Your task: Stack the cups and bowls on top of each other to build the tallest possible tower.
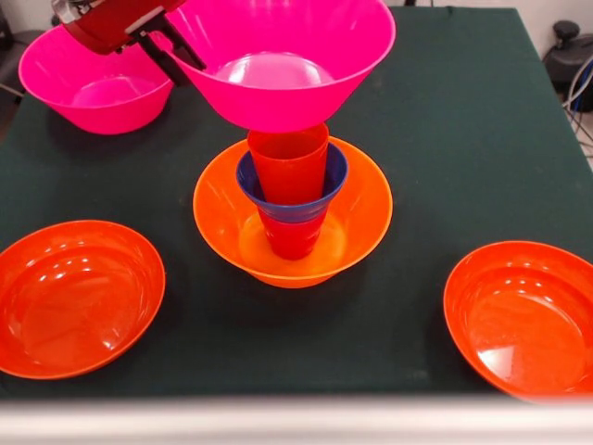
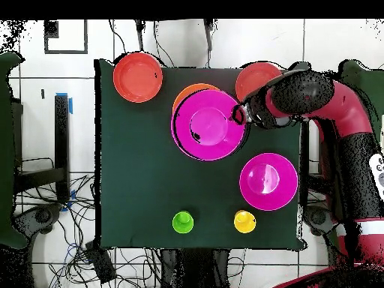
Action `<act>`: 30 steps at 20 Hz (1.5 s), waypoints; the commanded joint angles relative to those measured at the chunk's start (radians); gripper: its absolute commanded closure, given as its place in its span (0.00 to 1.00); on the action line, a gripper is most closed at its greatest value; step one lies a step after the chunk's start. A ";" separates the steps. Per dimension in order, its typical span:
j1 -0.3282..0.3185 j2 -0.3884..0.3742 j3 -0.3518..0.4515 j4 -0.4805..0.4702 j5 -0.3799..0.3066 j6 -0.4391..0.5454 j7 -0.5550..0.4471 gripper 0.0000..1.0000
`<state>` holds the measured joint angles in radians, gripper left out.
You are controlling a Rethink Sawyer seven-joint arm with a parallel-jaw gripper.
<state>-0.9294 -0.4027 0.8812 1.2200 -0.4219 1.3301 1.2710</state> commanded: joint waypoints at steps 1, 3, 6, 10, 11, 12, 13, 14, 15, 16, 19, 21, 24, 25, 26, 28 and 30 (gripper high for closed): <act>0.007 0.035 -0.034 0.048 -0.054 -0.062 -0.183 1.00; 0.007 0.043 -0.032 0.047 -0.054 -0.068 -0.185 1.00; 0.007 0.048 -0.032 0.046 -0.055 -0.072 -0.187 1.00; 0.007 0.051 -0.035 0.040 -0.058 -0.069 -0.190 1.00; 0.007 0.055 -0.036 0.035 -0.061 -0.070 -0.196 1.00; 0.009 0.061 -0.037 0.025 -0.065 -0.069 -0.202 1.00; 0.008 0.069 -0.038 0.018 -0.067 -0.069 -0.209 1.00; 0.008 0.074 -0.038 0.012 -0.070 -0.069 -0.216 1.00; 0.008 0.079 -0.038 0.008 -0.073 -0.070 -0.219 1.00; 0.008 0.081 -0.038 0.007 -0.074 -0.072 -0.221 1.00; 0.008 0.084 -0.039 0.010 -0.079 -0.080 -0.220 1.00; 0.008 0.087 -0.039 0.007 -0.081 -0.080 -0.223 1.00; 0.008 0.096 -0.038 0.000 -0.084 -0.084 -0.229 1.00; 0.008 0.098 -0.038 0.000 -0.085 -0.086 -0.230 1.00; 0.008 0.100 -0.038 -0.001 -0.085 -0.087 -0.230 1.00; 0.008 0.102 -0.037 -0.002 -0.086 -0.088 -0.230 1.00; 0.007 0.105 -0.036 -0.003 -0.086 -0.092 -0.231 1.00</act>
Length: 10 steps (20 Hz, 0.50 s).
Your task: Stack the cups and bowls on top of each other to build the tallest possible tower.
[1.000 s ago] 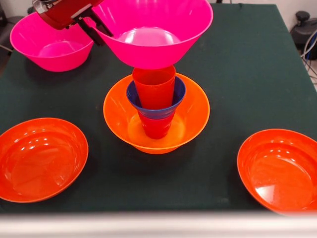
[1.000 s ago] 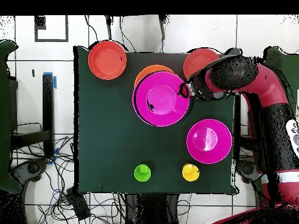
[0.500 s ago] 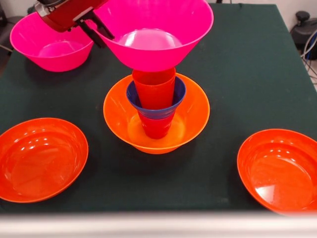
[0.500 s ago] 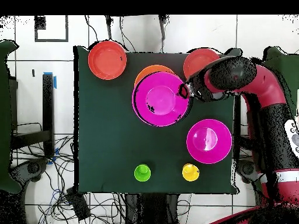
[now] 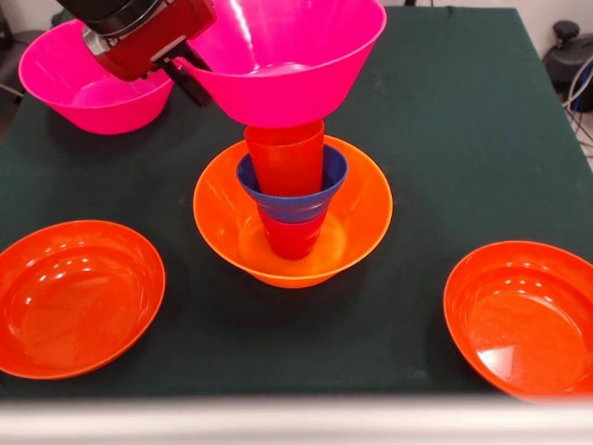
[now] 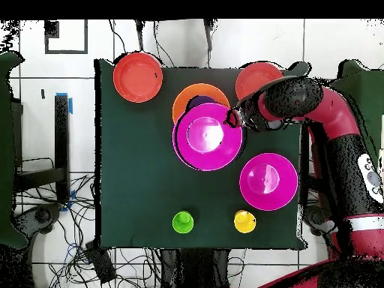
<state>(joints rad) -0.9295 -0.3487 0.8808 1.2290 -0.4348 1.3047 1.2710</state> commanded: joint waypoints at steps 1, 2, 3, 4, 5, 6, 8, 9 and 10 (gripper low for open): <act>0.007 0.053 -0.035 -0.013 -0.075 -0.067 -0.233 1.00; 0.007 0.056 -0.035 -0.015 -0.076 -0.068 -0.236 1.00; 0.007 0.057 -0.035 -0.017 -0.076 -0.068 -0.237 1.00; 0.007 0.059 -0.036 -0.019 -0.077 -0.068 -0.239 1.00; 0.007 0.060 -0.035 -0.021 -0.077 -0.067 -0.240 1.00; 0.008 0.059 -0.035 -0.021 -0.077 -0.065 -0.241 1.00; 0.010 0.054 -0.036 -0.024 -0.075 -0.057 -0.238 1.00; 0.012 0.053 -0.036 -0.025 -0.075 -0.055 -0.237 1.00; 0.013 0.052 -0.036 -0.027 -0.075 -0.053 -0.237 1.00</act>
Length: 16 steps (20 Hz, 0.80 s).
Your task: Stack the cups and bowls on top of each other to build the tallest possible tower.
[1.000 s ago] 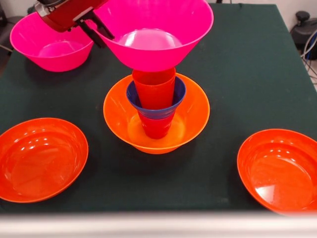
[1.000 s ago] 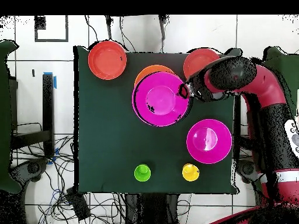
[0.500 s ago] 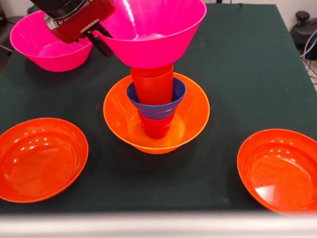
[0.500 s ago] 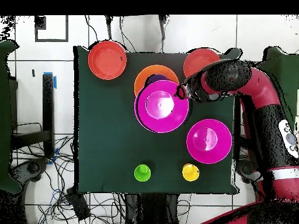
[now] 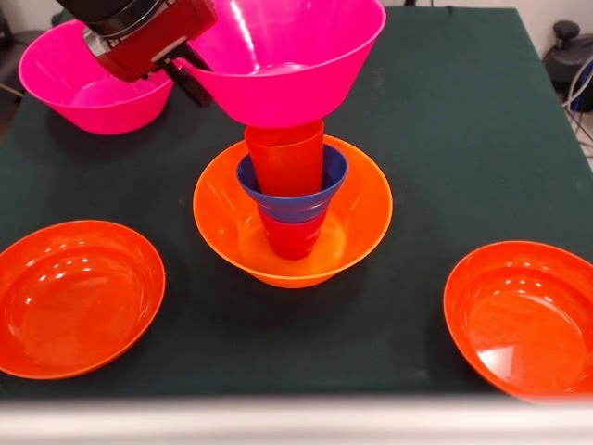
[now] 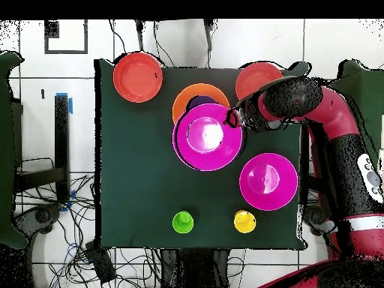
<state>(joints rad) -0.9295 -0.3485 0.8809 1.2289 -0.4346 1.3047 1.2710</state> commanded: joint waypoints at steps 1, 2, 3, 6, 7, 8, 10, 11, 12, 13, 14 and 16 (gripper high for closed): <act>0.013 0.052 -0.036 -0.027 -0.075 -0.052 -0.237 1.00; 0.013 0.052 -0.037 -0.028 -0.076 -0.051 -0.237 1.00; 0.014 0.051 -0.037 -0.029 -0.076 -0.049 -0.237 1.00; 0.016 0.045 -0.037 -0.030 -0.076 -0.042 -0.237 1.00; 0.018 0.042 -0.037 -0.033 -0.077 -0.039 -0.238 1.00; 0.020 0.039 -0.036 -0.037 -0.078 -0.034 -0.240 1.00; 0.025 0.033 -0.033 -0.046 -0.077 -0.032 -0.239 1.00; 0.030 0.031 -0.030 -0.054 -0.073 -0.022 -0.239 1.00; 0.036 0.027 -0.028 -0.065 -0.071 -0.015 -0.236 1.00; 0.043 0.021 -0.027 -0.077 -0.068 0.001 -0.233 1.00; 0.050 0.018 -0.026 -0.090 -0.064 0.015 -0.230 1.00; 0.059 0.015 -0.025 -0.106 -0.061 0.031 -0.229 1.00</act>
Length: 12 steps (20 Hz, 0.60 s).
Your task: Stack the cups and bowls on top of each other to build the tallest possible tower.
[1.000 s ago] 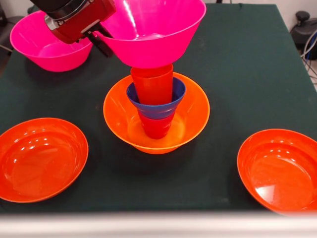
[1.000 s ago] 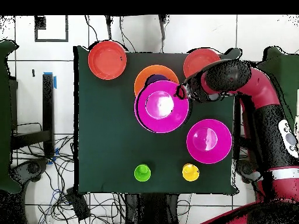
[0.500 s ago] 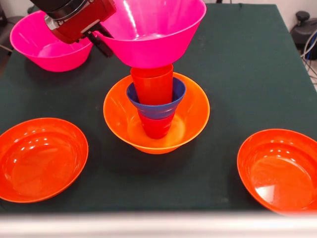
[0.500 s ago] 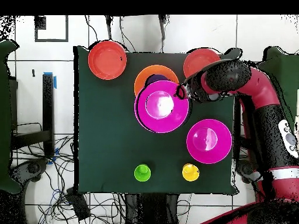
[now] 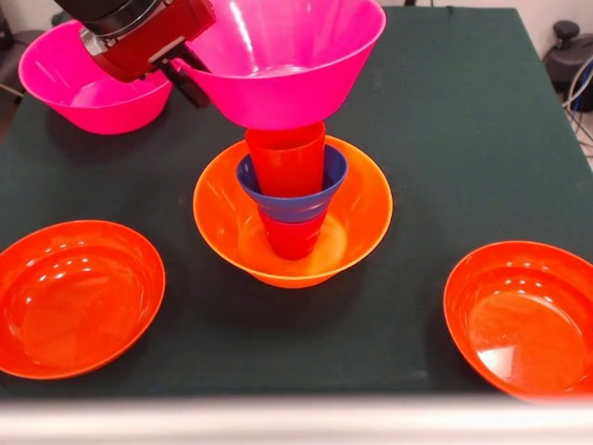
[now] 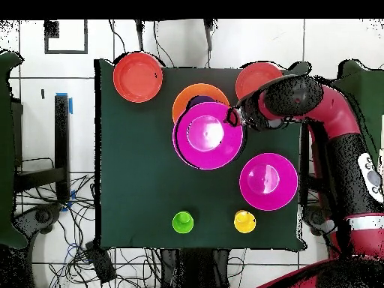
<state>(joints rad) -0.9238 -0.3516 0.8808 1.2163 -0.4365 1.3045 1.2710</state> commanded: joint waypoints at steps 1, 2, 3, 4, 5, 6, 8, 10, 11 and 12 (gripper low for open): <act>0.055 0.018 -0.025 -0.096 -0.059 0.032 -0.231 1.00; 0.056 0.016 -0.025 -0.099 -0.059 0.035 -0.231 1.00; 0.058 0.015 -0.026 -0.103 -0.058 0.038 -0.231 1.00; 0.061 0.014 -0.026 -0.108 -0.057 0.041 -0.232 1.00; 0.064 0.013 -0.025 -0.113 -0.056 0.044 -0.233 1.00; 0.067 0.010 -0.026 -0.118 -0.055 0.050 -0.232 1.00; 0.074 0.007 -0.026 -0.130 -0.052 0.060 -0.231 1.00; 0.078 0.006 -0.025 -0.138 -0.050 0.066 -0.231 1.00; 0.079 0.006 -0.025 -0.139 -0.049 0.066 -0.232 1.00; 0.079 0.006 -0.026 -0.140 -0.049 0.066 -0.232 1.00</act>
<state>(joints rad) -0.9002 -0.3560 0.8808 1.1421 -0.4367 1.3045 1.2710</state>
